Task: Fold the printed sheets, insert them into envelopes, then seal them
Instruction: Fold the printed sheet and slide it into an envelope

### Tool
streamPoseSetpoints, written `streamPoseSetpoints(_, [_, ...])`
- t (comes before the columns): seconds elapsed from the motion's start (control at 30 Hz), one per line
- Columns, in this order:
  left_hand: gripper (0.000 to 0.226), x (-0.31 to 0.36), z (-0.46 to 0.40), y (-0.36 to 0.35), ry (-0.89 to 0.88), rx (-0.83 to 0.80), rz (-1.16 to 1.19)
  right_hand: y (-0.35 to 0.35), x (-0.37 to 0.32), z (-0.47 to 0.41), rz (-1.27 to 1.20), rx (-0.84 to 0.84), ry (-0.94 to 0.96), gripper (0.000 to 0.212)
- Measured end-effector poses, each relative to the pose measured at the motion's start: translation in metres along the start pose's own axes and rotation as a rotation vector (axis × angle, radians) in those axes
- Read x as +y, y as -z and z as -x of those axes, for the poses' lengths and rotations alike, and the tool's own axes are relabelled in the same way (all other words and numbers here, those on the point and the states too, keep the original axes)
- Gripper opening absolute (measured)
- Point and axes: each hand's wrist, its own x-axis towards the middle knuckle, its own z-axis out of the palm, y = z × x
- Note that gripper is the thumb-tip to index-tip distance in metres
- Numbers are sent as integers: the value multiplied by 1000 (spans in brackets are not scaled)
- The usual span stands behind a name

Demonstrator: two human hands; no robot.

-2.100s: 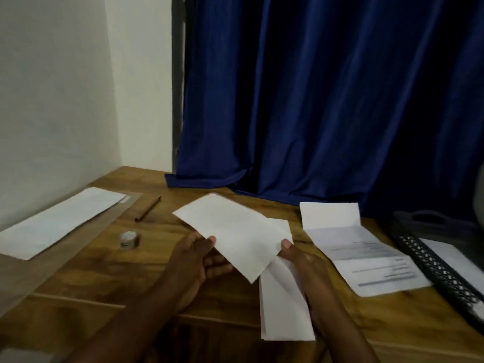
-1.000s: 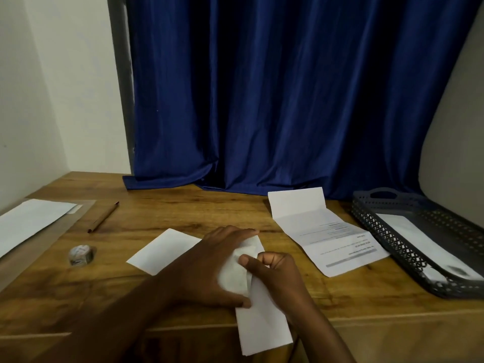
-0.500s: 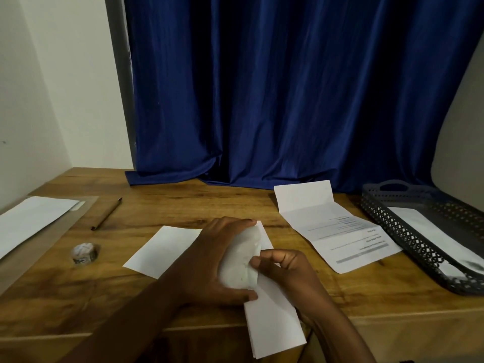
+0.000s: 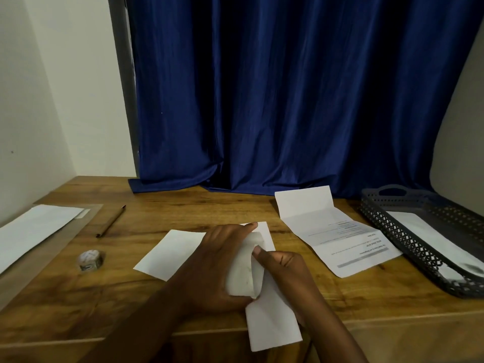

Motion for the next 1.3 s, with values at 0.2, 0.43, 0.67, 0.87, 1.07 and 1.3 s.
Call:
streamPoseSetpoints(0.2, [118,-9,-1,1,82,145,-52,17,2,3,20,120,41,21])
streamPoseSetpoints(0.43, [118,-14,-1,1,114,185,-1,68,-26,18,205,73,22,50])
streamPoseSetpoints(0.67, [109,-3,-3,3,85,193,-85,79,-47,31,487,-106,83,16])
streamPoseSetpoints(0.87, [113,-8,-1,2,58,170,-171,74,-48,27,713,-123,27,22])
streamPoseSetpoints(1.07, [110,-9,-3,-5,9,175,-252,74,-60,20,848,-238,13,27])
streamPoseSetpoints(1.3, [114,-8,-3,-5,-31,150,-301,73,-64,2,890,-361,-1,24])
